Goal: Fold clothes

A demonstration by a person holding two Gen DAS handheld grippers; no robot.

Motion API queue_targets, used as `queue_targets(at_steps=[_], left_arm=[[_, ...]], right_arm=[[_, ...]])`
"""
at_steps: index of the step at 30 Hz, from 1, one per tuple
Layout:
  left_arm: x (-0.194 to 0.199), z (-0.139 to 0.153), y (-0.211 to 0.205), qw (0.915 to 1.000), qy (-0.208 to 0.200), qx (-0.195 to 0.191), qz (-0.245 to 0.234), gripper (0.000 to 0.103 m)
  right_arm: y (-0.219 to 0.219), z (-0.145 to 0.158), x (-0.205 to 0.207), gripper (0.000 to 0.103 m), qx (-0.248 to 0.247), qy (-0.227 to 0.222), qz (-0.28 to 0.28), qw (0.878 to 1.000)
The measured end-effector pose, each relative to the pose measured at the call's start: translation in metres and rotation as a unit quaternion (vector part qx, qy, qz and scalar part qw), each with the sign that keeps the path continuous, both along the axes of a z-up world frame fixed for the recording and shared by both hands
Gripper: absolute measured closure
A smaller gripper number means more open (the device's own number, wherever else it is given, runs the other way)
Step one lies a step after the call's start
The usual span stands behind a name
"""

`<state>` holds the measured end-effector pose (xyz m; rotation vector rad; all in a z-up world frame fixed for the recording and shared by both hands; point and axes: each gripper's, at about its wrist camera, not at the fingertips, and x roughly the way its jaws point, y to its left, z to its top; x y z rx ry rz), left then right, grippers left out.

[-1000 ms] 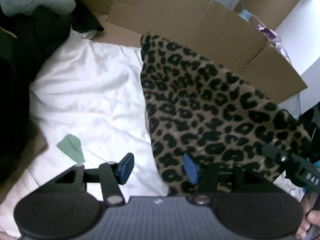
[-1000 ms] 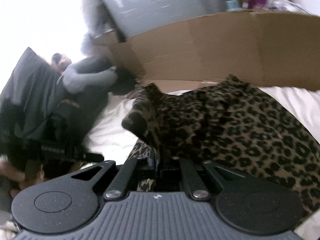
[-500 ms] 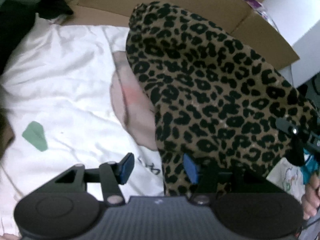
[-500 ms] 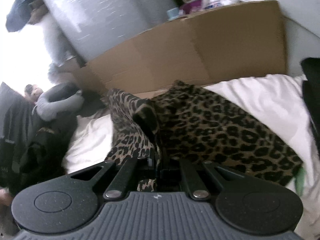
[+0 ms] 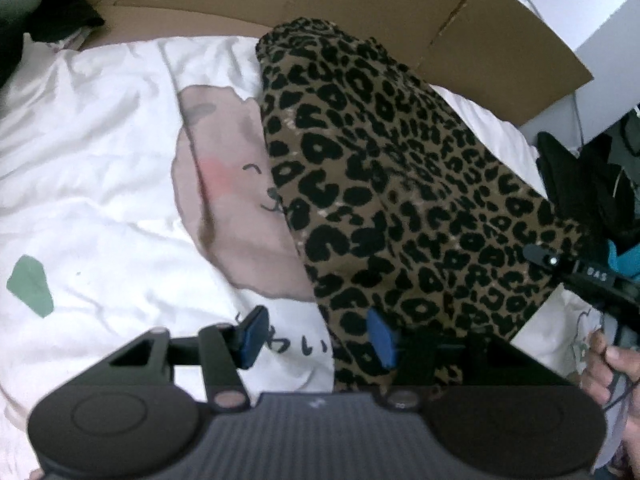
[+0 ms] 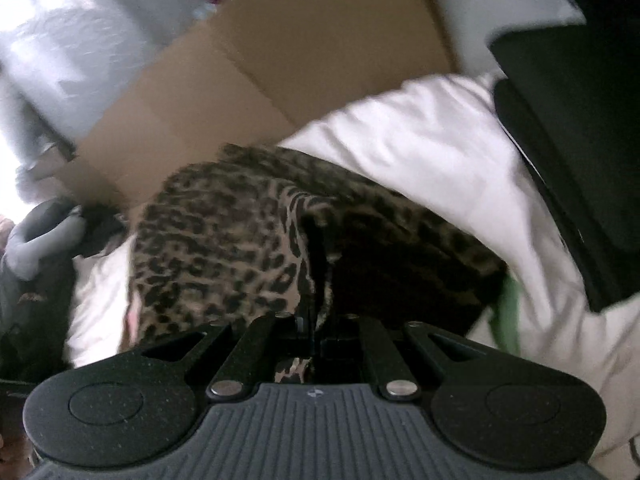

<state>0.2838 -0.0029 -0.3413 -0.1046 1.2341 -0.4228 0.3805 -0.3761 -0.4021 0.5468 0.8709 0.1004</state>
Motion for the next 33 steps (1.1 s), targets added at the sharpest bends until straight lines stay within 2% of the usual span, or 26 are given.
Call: queue_targets(at_steps=[8,9,12,13,17,18,19,20,28,31,33], left_arm=[[0.009,0.009,-0.012,0.9996,0.003,0.017,-0.024,0.045],[0.013,0.009,-0.015,0.9995,0.005,0.018,-0.024,0.045],[0.029,0.017,-0.017,0.9996,0.016,0.013,-0.018,0.045],[0.034,0.019,-0.02,0.9995,0.015,0.017,-0.02,0.045],[0.059,0.035,-0.033,0.999,0.009,0.033,-0.03,0.045],[0.066,0.039,-0.037,0.9989,0.008,0.035,-0.03,0.045],[0.073,0.043,-0.042,0.9988,0.007,0.037,-0.03,0.045],[0.081,0.047,-0.048,0.9987,0.003,0.041,-0.031,0.045],[0.13,0.061,-0.093,0.9983,-0.014,0.054,-0.018,0.045],[0.145,0.064,-0.109,0.9968,-0.03,0.074,-0.008,0.048],[0.154,0.067,-0.116,0.9959,-0.036,0.083,0.006,0.053]], right_arm=[[-0.017,-0.006,-0.011,0.098,0.005,0.009,-0.046,0.999],[-0.019,-0.005,-0.012,0.095,0.006,0.008,-0.053,0.999],[-0.028,-0.002,-0.016,0.075,0.005,0.0,-0.077,0.997],[-0.031,-0.001,-0.016,0.074,0.004,-0.001,-0.084,0.996],[-0.043,-0.005,-0.015,0.074,0.007,0.0,-0.104,0.995],[-0.045,-0.007,-0.015,0.08,0.007,0.001,-0.105,0.994],[-0.046,-0.008,-0.015,0.089,0.006,0.002,-0.106,0.994],[-0.047,-0.01,-0.016,0.092,0.006,0.003,-0.105,0.994],[-0.05,-0.018,-0.014,0.091,0.018,0.005,-0.097,0.995],[-0.05,-0.017,-0.014,0.101,0.026,-0.006,-0.087,0.996],[-0.048,-0.012,-0.016,0.101,0.02,-0.018,-0.078,0.997]])
